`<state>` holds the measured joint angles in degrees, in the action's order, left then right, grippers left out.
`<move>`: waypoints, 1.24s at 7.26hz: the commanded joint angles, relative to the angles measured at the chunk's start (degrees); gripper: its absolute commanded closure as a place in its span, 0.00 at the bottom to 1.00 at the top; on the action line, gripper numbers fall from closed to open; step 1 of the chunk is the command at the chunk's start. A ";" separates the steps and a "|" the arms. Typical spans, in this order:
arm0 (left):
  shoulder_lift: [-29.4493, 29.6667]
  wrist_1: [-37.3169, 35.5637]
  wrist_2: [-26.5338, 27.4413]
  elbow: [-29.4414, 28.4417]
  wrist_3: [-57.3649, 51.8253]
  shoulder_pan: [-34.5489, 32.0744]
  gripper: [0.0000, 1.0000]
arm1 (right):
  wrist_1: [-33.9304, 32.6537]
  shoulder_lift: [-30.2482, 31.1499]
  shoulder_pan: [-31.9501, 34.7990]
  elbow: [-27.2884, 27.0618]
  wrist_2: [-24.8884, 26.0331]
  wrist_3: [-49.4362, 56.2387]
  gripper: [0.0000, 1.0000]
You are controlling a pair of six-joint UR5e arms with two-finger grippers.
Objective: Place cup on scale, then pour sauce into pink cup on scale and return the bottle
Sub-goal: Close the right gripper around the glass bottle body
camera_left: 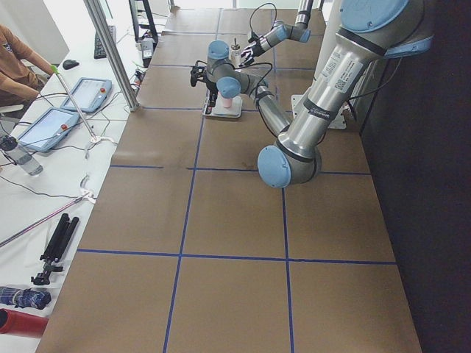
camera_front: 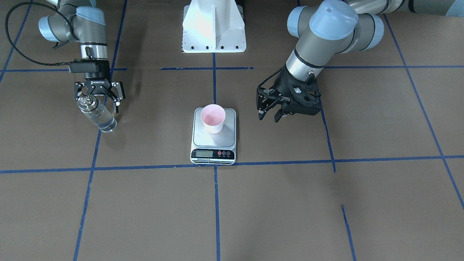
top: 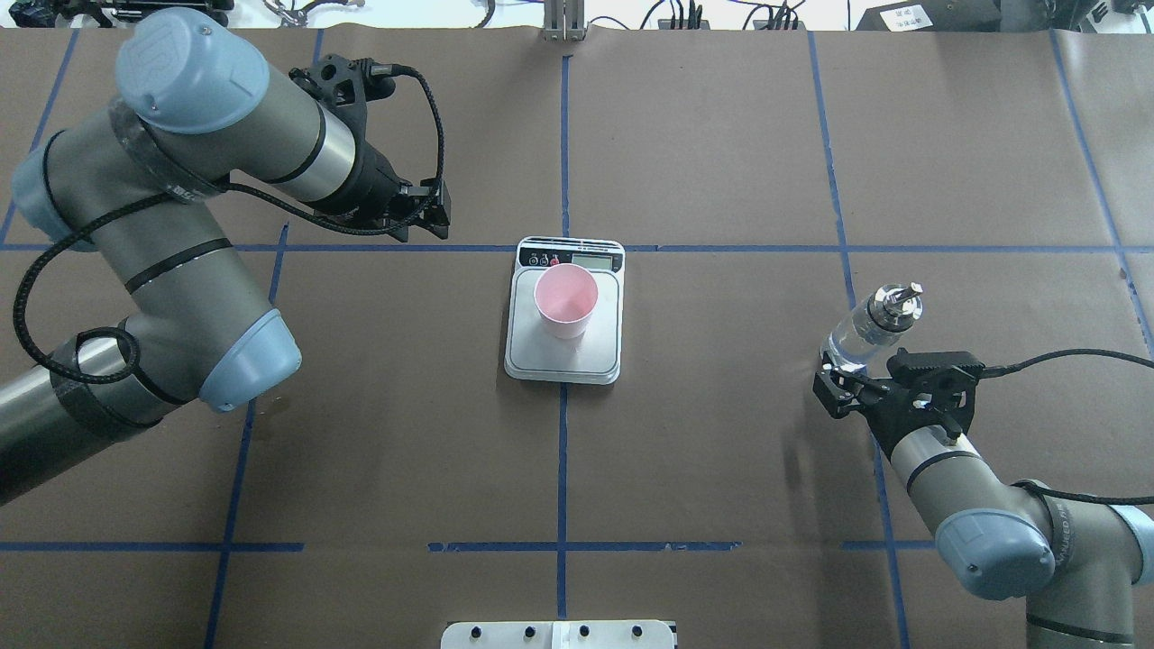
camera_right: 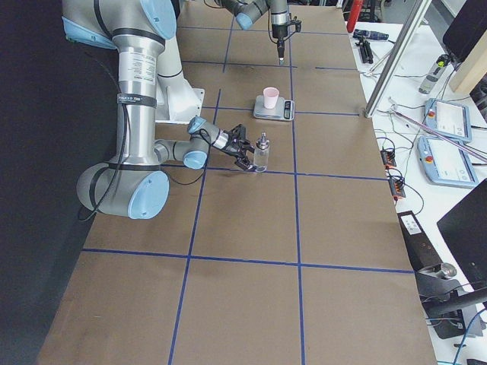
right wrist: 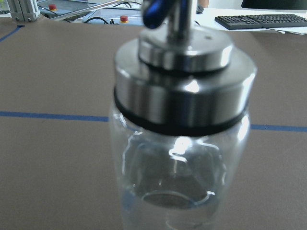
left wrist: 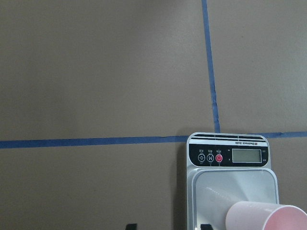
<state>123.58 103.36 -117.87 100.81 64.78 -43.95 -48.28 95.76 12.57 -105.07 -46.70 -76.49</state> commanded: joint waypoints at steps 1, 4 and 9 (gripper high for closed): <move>0.00 0.00 0.01 -0.08 -0.09 0.00 0.46 | 0.12 -0.05 0.17 0.57 1.16 0.03 0.01; 0.08 -0.09 0.10 0.18 -0.09 -0.09 0.46 | 0.29 -1.01 0.09 0.57 5.02 -0.06 0.01; -0.27 -0.36 0.18 0.35 -0.09 -0.35 0.46 | 5.53 -1.10 0.18 3.45 7.05 -0.15 0.01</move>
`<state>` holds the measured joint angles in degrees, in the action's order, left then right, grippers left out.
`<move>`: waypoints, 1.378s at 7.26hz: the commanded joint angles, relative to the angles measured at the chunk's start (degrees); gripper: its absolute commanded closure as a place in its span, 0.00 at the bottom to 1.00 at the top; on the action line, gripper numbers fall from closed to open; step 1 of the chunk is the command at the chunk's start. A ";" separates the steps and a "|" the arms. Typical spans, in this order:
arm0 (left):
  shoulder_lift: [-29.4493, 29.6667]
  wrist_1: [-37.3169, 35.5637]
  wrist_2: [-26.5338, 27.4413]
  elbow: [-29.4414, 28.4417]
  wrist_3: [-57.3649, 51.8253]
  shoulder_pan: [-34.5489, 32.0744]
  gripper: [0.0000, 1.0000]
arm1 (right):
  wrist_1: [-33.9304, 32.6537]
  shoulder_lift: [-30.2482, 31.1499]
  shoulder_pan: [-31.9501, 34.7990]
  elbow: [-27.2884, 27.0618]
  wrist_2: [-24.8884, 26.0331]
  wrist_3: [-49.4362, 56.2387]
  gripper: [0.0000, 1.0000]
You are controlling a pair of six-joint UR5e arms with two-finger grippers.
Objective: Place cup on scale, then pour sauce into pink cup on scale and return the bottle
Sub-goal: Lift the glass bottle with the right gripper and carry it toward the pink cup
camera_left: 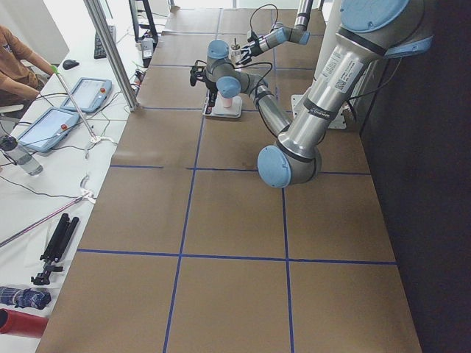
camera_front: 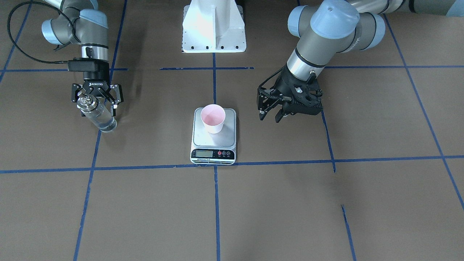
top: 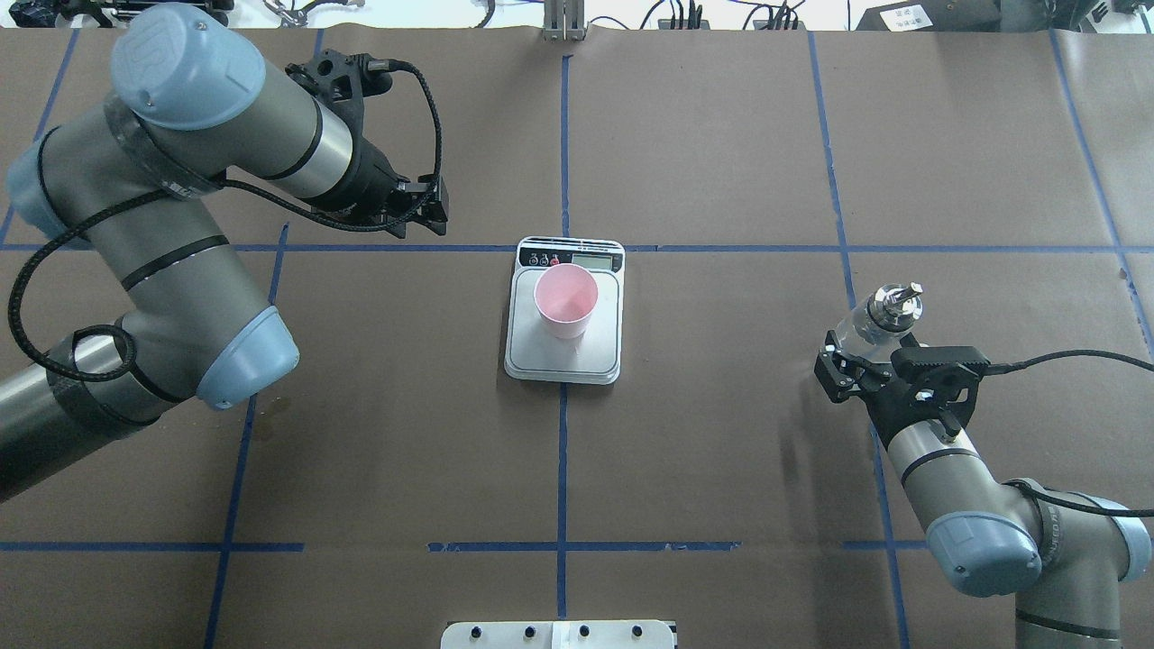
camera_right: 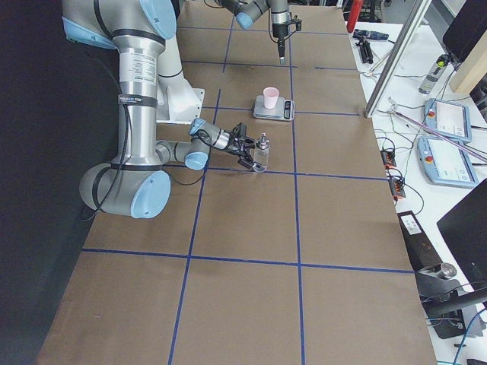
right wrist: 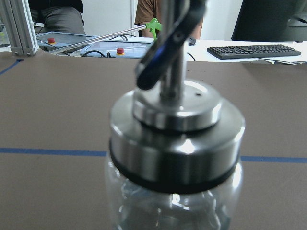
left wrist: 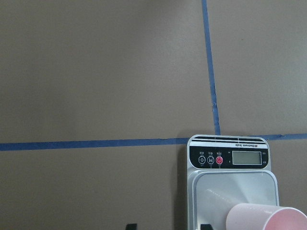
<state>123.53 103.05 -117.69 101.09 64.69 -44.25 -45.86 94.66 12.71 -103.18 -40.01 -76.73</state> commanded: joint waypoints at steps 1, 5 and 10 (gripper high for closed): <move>-0.30 -0.13 0.00 0.42 0.00 -0.05 0.46 | 4.10 -1.57 0.21 3.92 0.90 0.44 0.01; -0.39 -0.22 0.00 0.78 0.09 -0.05 0.46 | 4.55 -3.52 1.35 5.18 1.60 2.73 0.12; -0.30 -0.22 0.00 0.78 0.09 -0.05 0.46 | 4.55 -3.87 1.35 5.09 6.69 7.55 1.00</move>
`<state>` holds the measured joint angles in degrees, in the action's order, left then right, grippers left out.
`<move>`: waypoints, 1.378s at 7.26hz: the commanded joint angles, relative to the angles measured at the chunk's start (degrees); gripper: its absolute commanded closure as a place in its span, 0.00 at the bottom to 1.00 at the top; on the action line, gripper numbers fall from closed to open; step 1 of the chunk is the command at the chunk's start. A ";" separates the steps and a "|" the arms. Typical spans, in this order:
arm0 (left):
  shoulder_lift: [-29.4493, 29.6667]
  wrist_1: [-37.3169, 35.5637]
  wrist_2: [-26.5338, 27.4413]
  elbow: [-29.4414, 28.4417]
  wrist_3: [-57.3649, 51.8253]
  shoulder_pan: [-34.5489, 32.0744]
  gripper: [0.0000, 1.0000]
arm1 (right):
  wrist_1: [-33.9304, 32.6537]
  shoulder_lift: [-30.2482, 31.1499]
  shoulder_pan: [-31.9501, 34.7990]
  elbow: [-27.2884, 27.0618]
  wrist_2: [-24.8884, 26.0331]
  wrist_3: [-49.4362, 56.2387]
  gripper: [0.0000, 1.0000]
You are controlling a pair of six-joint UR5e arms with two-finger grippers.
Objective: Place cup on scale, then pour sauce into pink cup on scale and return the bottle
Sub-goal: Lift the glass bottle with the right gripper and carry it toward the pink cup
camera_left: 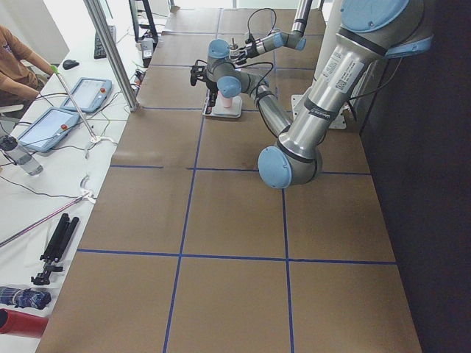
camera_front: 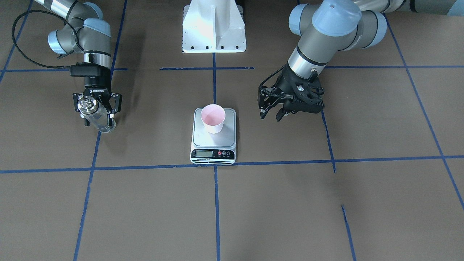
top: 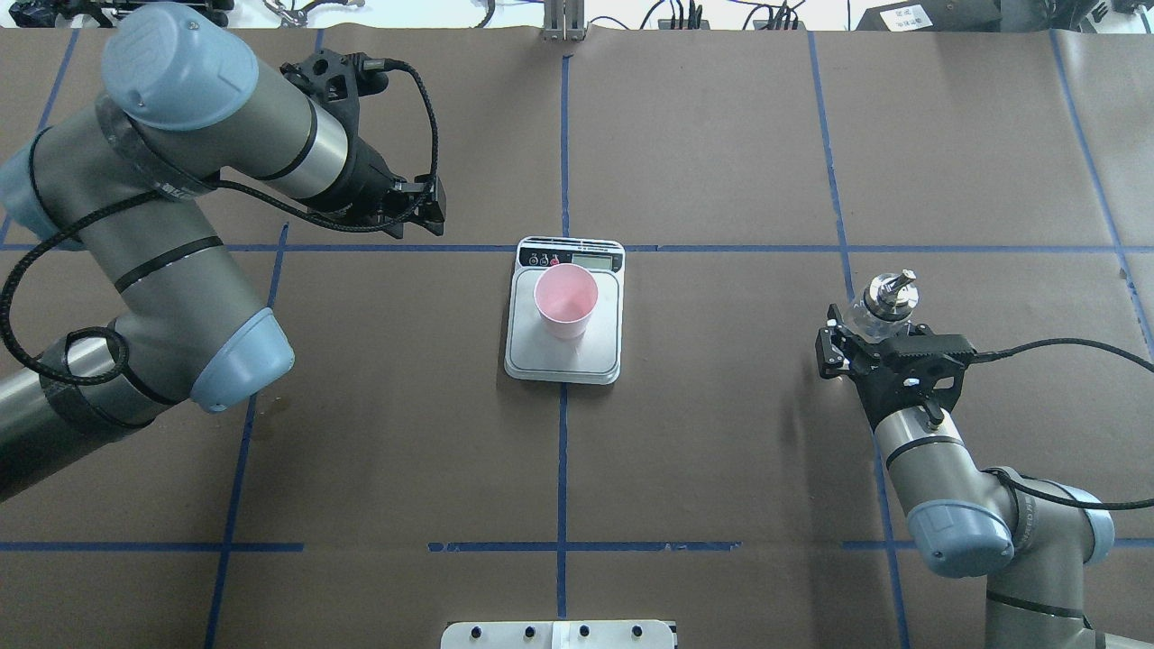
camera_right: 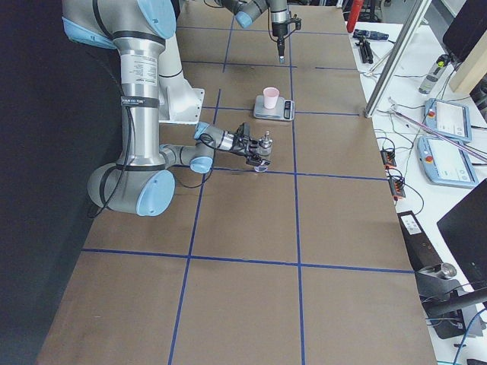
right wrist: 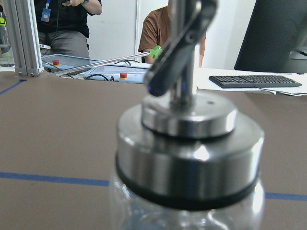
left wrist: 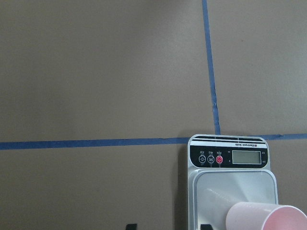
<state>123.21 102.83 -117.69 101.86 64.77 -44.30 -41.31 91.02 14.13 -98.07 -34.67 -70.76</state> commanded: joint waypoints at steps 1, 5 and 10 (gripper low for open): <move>0.01 0.00 0.00 0.00 0.00 0.00 0.46 | -0.08 -1.27 0.19 -0.54 1.36 3.06 1.00; -0.16 -0.17 0.00 1.05 -0.08 -0.78 0.46 | -5.31 -6.63 1.69 -2.57 1.54 10.99 1.00; -2.19 -0.26 -0.09 1.94 -0.26 -3.16 0.50 | -14.57 -19.36 1.60 -2.66 2.67 19.84 1.00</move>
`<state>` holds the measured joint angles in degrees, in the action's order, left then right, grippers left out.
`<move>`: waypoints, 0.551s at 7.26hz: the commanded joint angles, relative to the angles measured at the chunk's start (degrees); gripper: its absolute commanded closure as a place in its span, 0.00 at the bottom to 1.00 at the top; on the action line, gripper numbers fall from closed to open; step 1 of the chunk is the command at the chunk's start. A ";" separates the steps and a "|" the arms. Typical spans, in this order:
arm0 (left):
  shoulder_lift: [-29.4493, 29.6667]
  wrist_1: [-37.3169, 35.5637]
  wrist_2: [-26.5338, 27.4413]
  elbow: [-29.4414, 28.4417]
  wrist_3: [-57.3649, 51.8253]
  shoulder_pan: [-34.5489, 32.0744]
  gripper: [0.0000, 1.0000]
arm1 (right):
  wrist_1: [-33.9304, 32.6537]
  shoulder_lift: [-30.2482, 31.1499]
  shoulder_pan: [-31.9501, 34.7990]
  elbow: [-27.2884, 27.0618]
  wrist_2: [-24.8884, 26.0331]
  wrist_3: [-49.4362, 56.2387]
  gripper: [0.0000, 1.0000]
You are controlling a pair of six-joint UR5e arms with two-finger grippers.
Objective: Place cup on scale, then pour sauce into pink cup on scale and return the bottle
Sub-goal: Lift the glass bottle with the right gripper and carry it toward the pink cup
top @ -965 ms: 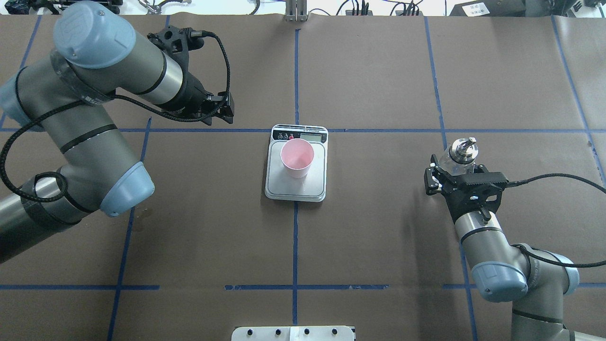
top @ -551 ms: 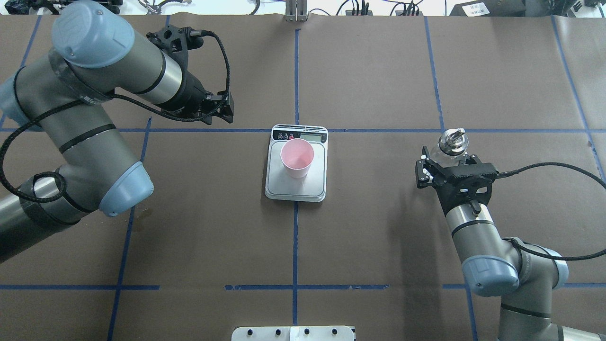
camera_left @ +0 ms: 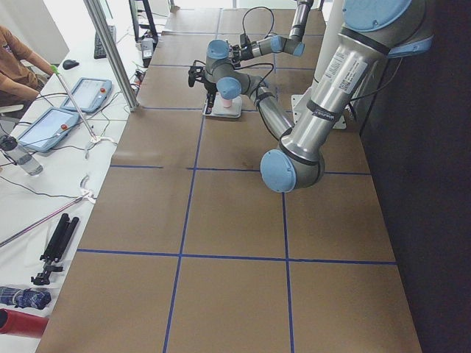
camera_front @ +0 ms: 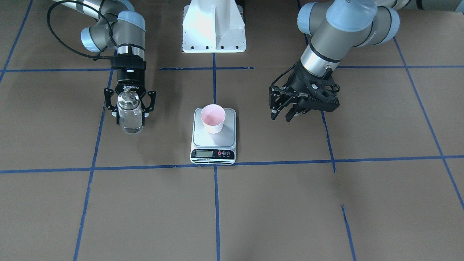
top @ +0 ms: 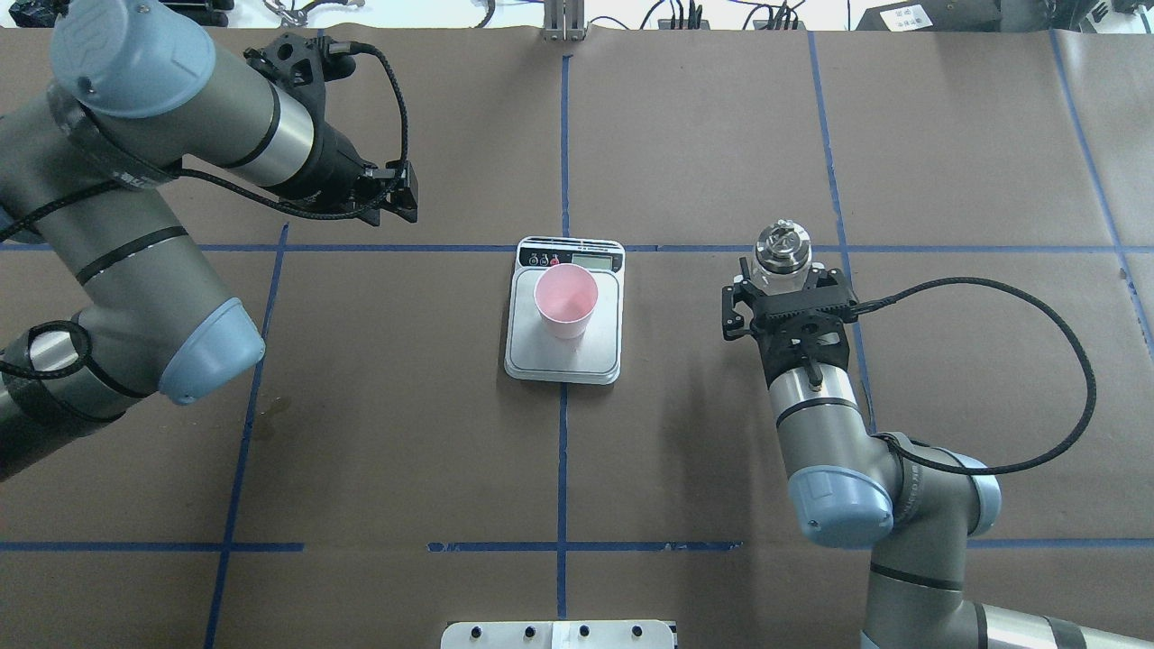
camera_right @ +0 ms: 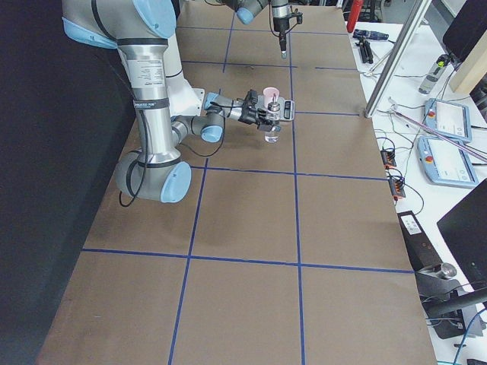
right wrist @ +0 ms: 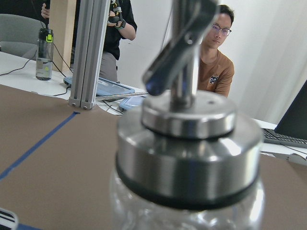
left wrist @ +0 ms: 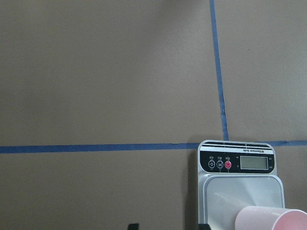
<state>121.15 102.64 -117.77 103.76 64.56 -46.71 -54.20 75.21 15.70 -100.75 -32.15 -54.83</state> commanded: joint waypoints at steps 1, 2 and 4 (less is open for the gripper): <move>-0.21 -0.07 0.00 -0.14 -0.13 -0.92 0.50 | -6.75 -4.36 -0.14 -0.32 -0.11 4.38 1.00; -1.95 0.19 0.00 0.04 -0.13 -0.84 0.50 | -10.10 -5.50 -0.05 -1.20 -1.85 6.56 1.00; -2.58 0.11 0.09 0.04 -2.14 -1.10 0.50 | -22.43 -9.01 0.03 -1.38 -3.19 8.59 1.00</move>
<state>119.17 102.85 -117.72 103.75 63.88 -47.64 -67.79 68.60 15.63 -101.87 -34.68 -47.53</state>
